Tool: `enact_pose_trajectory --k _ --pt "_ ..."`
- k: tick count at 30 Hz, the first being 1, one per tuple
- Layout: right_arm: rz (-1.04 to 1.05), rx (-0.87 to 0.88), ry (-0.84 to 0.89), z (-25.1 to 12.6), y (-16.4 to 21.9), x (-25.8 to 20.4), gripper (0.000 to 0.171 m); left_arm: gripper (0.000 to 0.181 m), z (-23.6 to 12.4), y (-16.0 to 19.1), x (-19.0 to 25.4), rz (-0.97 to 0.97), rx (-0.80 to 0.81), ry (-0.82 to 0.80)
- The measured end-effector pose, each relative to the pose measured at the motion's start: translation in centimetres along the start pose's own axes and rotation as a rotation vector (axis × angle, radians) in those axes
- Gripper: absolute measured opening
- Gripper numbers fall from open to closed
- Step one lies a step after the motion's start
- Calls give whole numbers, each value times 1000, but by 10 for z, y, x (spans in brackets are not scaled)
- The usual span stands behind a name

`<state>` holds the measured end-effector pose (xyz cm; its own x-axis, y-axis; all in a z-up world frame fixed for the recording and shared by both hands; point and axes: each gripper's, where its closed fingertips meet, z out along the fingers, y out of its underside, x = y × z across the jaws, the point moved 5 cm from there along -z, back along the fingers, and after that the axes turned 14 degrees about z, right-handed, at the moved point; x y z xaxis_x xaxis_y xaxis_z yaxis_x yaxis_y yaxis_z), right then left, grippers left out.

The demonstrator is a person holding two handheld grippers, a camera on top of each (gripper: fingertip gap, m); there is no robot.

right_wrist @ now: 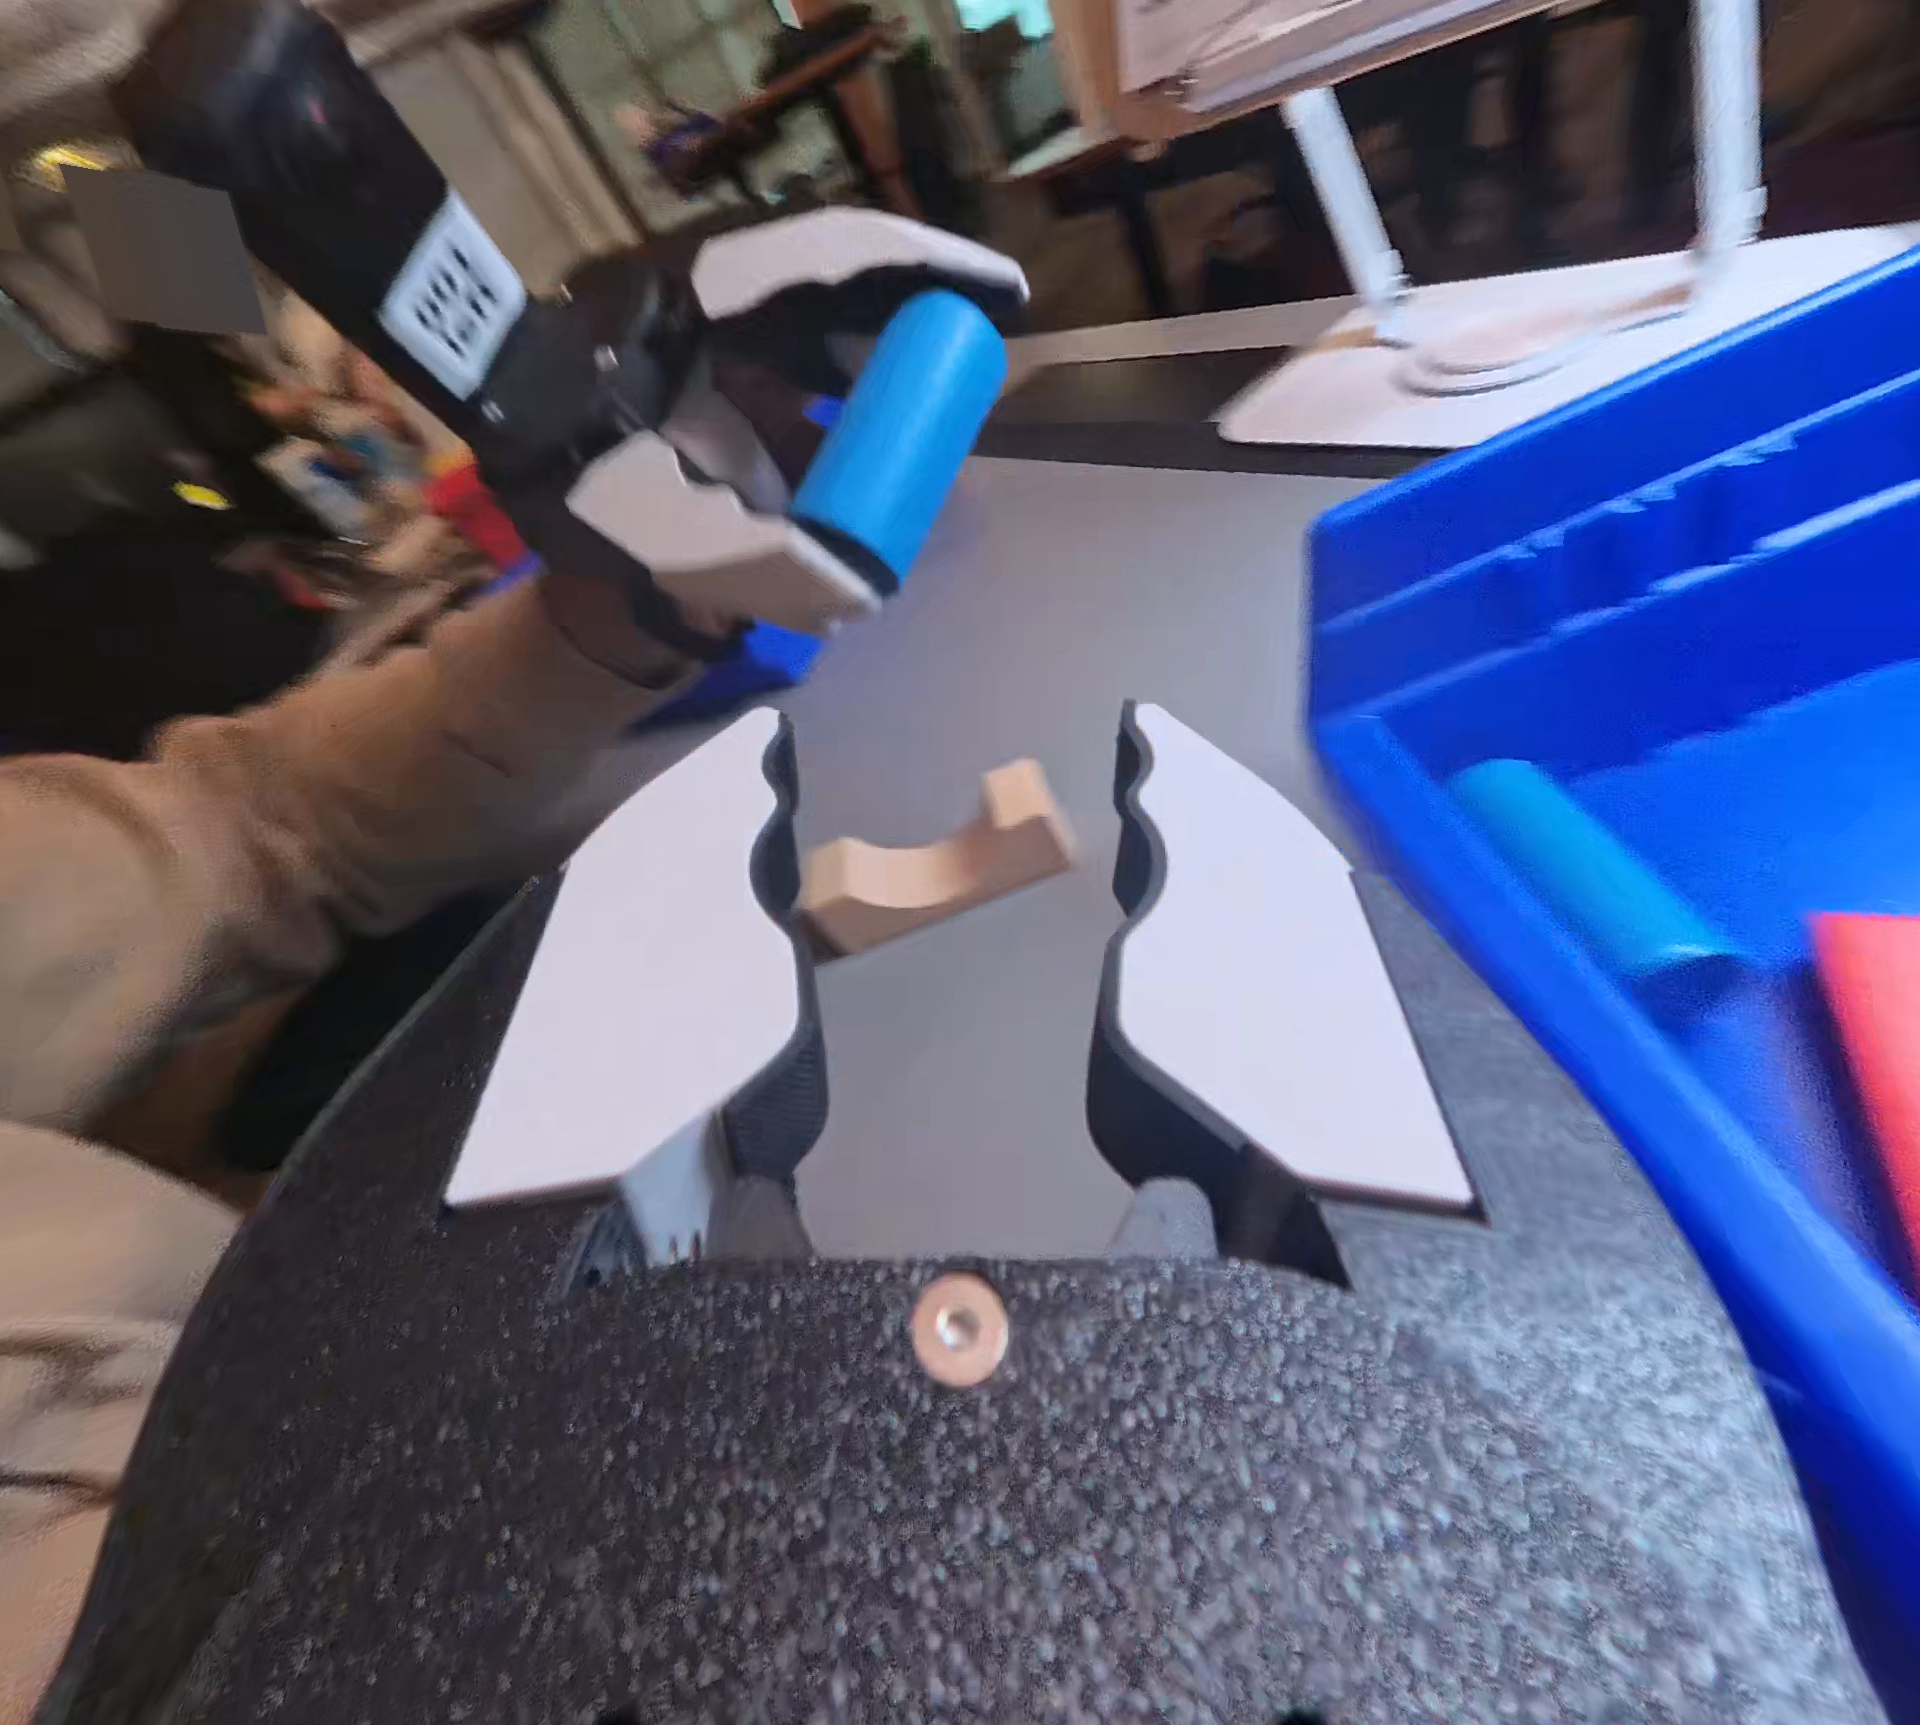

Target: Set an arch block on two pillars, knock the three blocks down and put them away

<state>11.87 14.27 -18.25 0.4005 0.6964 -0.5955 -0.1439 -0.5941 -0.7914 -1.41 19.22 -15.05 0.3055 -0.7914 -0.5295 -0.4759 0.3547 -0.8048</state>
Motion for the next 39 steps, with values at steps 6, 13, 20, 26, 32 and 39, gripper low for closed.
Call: enact_pose_trajectory --k 6,13,20,26,32,39 --pt "253 -178 -510 22 27 -68 58 73 -50 -42 99 264 154 34" --pt "225 -351 -529 43 60 -87 32 73 -55 -41 137 523 97 -56" --pt "-148 2 175 2 -9 6 31 81 -47 4 113 -40 -44 -7" --pt "-241 28 718 -36 -23 75 32 84 -53 48 128 -259 -256 59" --pt "-350 26 941 -39 -29 94 55 87 -53 76 140 -291 -451 104" --pt "-366 -16 340 -4 2 23 51 42 -56 84 139 -297 -476 140"
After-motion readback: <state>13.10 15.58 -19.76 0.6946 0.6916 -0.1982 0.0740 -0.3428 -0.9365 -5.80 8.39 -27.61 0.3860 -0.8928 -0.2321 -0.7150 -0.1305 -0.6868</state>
